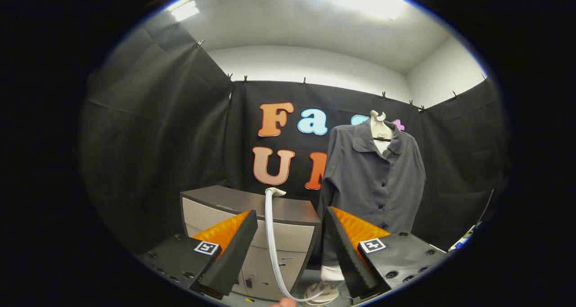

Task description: Iron the clothes twice with a garment steamer, once on the left side and once on the right side.

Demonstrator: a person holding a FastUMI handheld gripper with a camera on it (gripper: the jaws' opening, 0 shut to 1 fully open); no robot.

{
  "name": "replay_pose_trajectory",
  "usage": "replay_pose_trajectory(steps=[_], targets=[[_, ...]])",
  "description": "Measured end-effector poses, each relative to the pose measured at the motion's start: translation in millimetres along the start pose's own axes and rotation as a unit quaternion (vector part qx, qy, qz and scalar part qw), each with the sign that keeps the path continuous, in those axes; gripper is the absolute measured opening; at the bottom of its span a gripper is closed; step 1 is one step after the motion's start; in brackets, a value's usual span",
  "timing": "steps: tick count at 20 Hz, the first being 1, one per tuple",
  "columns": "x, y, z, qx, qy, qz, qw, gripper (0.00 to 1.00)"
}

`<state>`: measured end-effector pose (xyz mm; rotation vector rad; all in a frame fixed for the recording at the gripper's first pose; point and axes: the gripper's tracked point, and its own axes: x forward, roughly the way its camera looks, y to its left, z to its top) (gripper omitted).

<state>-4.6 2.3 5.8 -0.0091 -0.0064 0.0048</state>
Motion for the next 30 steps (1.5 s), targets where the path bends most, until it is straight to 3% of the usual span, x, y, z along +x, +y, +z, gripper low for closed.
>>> replay_pose_trajectory(steps=[14,20,26,30], targets=[[5,12,-4,-0.003,0.012,0.005,1.000,0.98],[27,7,18,0.000,0.005,0.017,1.000,0.98],[83,-4,42,0.015,0.004,0.048,0.999,0.98],[151,-23,47,0.000,0.040,0.014,0.999,0.98]])
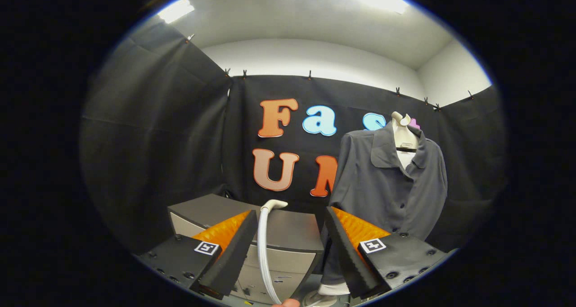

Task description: Iron the clothes twice with a garment steamer, once on the left side and once on the right side.

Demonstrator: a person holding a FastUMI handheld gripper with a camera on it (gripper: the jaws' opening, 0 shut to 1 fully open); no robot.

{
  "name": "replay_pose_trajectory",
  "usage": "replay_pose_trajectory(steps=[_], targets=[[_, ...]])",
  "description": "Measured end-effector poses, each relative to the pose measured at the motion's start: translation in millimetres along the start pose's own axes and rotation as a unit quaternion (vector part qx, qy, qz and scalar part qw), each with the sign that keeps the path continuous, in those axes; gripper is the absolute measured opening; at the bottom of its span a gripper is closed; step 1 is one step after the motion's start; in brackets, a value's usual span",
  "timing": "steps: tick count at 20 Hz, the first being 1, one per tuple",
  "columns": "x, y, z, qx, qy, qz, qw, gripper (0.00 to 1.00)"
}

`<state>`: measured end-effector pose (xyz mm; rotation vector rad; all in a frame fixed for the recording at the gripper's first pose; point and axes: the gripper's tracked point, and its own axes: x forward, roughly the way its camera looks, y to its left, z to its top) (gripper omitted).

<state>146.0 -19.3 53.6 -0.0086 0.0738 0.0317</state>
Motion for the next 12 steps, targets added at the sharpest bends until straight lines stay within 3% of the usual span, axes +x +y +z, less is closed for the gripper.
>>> replay_pose_trajectory(steps=[4,12], targets=[[64,9,12,0.024,0.023,-0.007,0.999,0.98],[230,22,-7,-0.024,0.117,-0.083,0.989,0.98]])
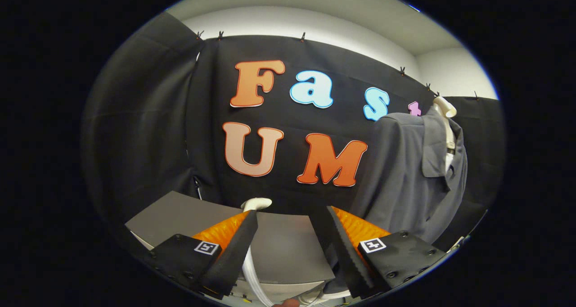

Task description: Iron the clothes twice with a garment steamer, once on the left side and once on the right side.

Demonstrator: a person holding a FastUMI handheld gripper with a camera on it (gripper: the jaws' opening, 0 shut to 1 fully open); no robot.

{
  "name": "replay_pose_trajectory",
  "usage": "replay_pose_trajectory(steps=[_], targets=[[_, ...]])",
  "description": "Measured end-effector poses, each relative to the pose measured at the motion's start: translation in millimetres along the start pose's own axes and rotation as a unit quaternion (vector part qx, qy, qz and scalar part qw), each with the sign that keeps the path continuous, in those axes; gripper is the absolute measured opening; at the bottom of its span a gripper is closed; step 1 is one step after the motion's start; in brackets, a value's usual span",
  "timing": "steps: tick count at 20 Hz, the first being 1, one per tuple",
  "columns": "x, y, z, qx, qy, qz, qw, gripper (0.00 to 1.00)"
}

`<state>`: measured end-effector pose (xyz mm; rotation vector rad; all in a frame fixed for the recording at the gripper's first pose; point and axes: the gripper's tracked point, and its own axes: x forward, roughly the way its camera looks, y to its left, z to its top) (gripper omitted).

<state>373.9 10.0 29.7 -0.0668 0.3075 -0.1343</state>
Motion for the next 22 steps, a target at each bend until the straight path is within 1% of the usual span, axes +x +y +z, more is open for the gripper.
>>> replay_pose_trajectory(steps=[2,3,6,8,9,11,13,16,22], targets=[[43,9,-6,-0.026,0.032,-0.018,0.999,0.98],[65,18,-13,-0.036,0.050,-0.019,0.998,0.98],[127,61,-27,-0.042,0.075,0.017,0.996,0.98],[154,98,-44,-0.036,0.101,0.057,0.993,0.98],[165,109,-54,-0.040,0.116,0.063,0.990,0.98],[179,112,-73,-0.054,0.148,0.058,0.986,0.98],[195,117,-88,-0.047,0.168,0.055,0.983,0.99],[197,116,-111,-0.026,0.211,0.044,0.976,0.99],[205,112,-133,-0.020,0.265,0.040,0.963,0.99]])
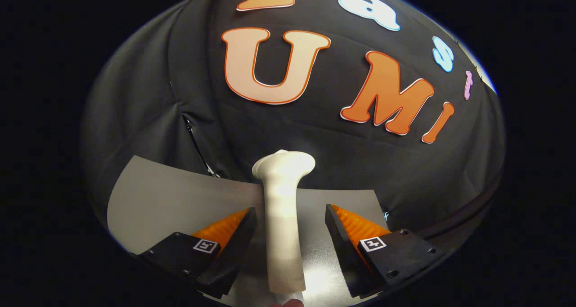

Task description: Iron the clothes twice with a garment steamer, once on the left side and once on the right side.

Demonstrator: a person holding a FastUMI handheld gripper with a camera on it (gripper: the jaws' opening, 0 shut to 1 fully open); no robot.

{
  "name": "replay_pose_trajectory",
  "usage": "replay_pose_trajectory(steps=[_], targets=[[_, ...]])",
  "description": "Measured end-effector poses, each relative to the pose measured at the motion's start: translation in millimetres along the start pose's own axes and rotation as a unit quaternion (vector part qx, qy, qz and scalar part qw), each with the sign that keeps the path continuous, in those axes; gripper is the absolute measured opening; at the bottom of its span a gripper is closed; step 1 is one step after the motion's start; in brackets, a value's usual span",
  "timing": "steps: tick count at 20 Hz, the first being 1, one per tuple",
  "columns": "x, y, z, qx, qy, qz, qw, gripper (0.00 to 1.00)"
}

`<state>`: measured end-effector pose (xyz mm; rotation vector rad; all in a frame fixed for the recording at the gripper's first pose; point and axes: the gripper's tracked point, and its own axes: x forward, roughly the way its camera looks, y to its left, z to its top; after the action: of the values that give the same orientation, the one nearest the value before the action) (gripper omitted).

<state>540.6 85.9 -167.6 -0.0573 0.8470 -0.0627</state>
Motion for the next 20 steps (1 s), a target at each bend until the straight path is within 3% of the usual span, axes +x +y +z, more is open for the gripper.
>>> replay_pose_trajectory(steps=[3,8,15,20], targets=[[5,1,-4,-0.003,0.014,-0.003,1.000,0.98],[11,8,-14,-0.009,0.035,0.006,0.999,0.88],[16,2,-27,0.020,0.064,0.003,0.998,0.88],[19,16,-28,0.024,0.064,0.024,0.997,0.55]])
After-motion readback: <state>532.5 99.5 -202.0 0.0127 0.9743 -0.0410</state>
